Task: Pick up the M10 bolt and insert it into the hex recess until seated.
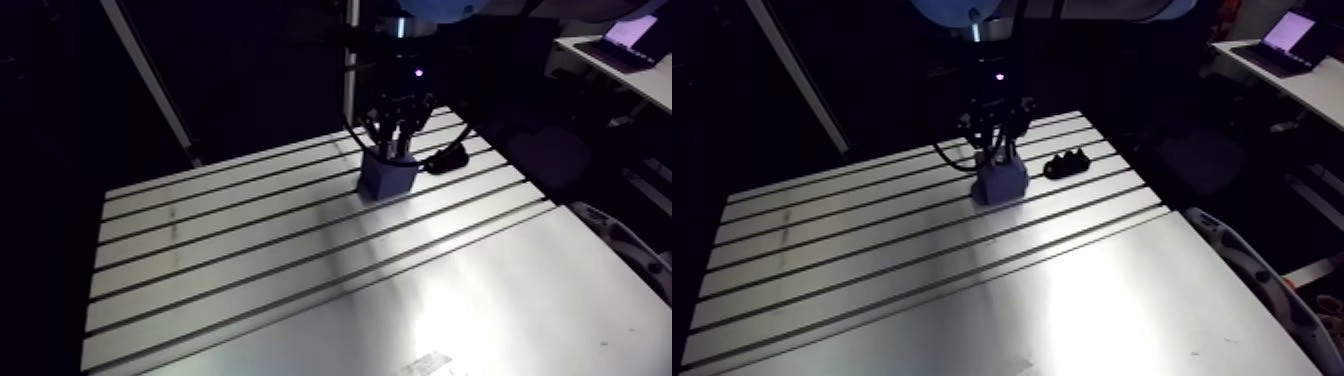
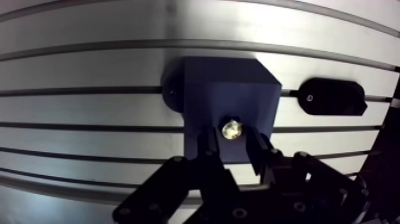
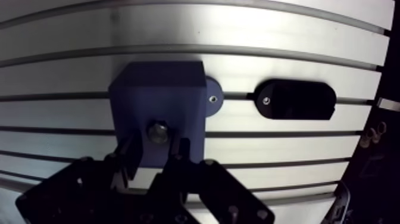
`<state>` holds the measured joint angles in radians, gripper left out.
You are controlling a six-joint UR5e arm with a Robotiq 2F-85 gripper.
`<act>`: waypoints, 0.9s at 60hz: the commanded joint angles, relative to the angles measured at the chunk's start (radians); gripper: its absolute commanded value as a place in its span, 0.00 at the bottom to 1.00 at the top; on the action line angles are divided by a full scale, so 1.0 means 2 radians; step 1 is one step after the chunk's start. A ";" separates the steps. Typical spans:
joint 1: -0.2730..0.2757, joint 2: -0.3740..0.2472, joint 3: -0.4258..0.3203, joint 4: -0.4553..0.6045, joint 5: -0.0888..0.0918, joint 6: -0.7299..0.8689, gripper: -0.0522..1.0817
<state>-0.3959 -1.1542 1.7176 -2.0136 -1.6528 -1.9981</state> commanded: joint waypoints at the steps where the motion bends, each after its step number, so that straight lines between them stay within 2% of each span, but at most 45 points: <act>1: 0.000 -0.001 0.001 -0.001 0.000 0.000 0.59; 54: 0.000 0.000 0.001 -0.001 0.000 -0.001 0.61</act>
<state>-0.3957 -1.1548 1.7189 -2.0149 -1.6528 -1.9997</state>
